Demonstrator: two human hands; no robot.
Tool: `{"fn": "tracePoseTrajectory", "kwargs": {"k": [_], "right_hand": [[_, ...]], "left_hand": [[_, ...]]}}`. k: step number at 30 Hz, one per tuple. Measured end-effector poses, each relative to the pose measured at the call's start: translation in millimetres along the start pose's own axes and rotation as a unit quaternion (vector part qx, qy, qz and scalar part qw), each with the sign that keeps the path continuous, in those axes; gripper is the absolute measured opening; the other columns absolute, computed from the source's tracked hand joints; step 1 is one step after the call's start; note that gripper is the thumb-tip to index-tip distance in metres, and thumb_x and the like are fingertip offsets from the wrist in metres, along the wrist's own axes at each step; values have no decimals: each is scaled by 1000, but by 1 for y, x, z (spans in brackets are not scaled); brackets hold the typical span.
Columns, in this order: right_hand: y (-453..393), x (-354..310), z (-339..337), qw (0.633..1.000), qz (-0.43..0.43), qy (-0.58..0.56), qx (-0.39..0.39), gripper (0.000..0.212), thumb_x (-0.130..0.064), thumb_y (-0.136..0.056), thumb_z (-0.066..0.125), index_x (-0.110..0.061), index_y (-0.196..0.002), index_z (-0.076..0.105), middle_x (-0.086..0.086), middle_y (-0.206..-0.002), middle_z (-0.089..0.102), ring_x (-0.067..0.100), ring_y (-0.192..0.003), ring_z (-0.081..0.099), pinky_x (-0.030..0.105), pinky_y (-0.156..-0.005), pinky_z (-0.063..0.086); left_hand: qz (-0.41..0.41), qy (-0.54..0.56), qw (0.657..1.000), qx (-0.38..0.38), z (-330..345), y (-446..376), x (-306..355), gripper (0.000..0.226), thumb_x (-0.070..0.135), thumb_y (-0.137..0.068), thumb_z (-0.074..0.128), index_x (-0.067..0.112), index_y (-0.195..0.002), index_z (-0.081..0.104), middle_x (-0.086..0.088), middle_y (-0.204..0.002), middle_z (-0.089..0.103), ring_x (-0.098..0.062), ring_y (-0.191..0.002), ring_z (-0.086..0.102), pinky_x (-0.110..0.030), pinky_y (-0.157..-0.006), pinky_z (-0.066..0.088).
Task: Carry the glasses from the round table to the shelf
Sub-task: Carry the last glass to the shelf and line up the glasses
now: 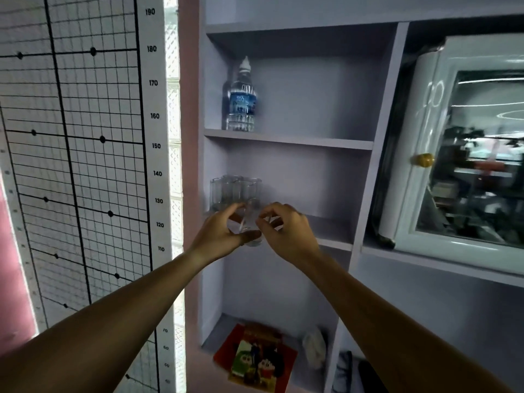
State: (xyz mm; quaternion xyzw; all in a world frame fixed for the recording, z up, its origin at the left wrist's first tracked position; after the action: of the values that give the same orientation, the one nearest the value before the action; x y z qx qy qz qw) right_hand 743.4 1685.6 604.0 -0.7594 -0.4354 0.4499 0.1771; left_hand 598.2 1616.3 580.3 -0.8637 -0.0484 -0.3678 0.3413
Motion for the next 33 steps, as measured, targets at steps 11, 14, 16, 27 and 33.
{"fn": "tracePoseTrajectory", "kwargs": {"k": [11, 14, 16, 27, 33], "right_hand": [[-80, 60, 19, 992, -14, -123, -11, 9, -26, -93, 64, -17, -91, 64, -9, -66, 63, 2, -58, 55, 20, -57, 45], [-96, 62, 27, 994, -27, -104, -13, 8, -23, -88, 67, -16, -90, 64, 5, -83, 66, 15, -70, 62, 28, -64, 51], [-102, 66, 31, 996, -32, -85, -18, 9, -26, -86, 67, -20, -86, 61, 6, -84, 63, 14, -69, 59, 22, -61, 45], [-117, 77, 26, 996, -76, -44, 1, 25, -42, -75, 63, -17, -76, 59, 3, -82, 58, 16, -70, 57, 34, -64, 51], [-119, 92, 30, 999, -31, -32, 20, 34, -42, -81, 72, -30, -109, 56, -7, -93, 61, 8, -77, 61, 27, -66, 55]], "left_hand": [[-46, 84, 995, -21, 21, -75, -33, 49, 57, -67, 81, 36, -110, 69, 6, -95, 75, -20, -82, 73, -28, -58, 58], [-46, 111, 993, -11, 21, -87, -39, 54, 47, -59, 86, 42, -110, 68, 8, -97, 74, -19, -86, 74, -37, -61, 62], [-43, 107, 993, -1, 21, -92, -44, 57, 44, -59, 89, 42, -112, 67, 10, -97, 73, -19, -89, 73, -39, -60, 63], [78, -174, 977, 92, 14, -103, -26, 64, 83, -51, 70, 37, -91, 49, 20, -82, 66, 4, -70, 62, -8, -54, 38], [103, -200, 970, 89, 25, -105, -27, 36, 67, -69, 58, 33, -77, 49, 14, -67, 63, -8, -60, 63, -19, -48, 40]]}}
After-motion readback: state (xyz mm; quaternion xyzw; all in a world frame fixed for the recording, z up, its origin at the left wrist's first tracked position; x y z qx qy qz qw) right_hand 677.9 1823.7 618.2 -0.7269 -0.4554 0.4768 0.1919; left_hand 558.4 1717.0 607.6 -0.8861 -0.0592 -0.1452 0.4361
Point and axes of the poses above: each hand's wrist, its own y-axis away from the middle knuckle, its own z-axis out of the palm, x = y × z, the point moved 9 cm from there along -y, towards the middle knuckle
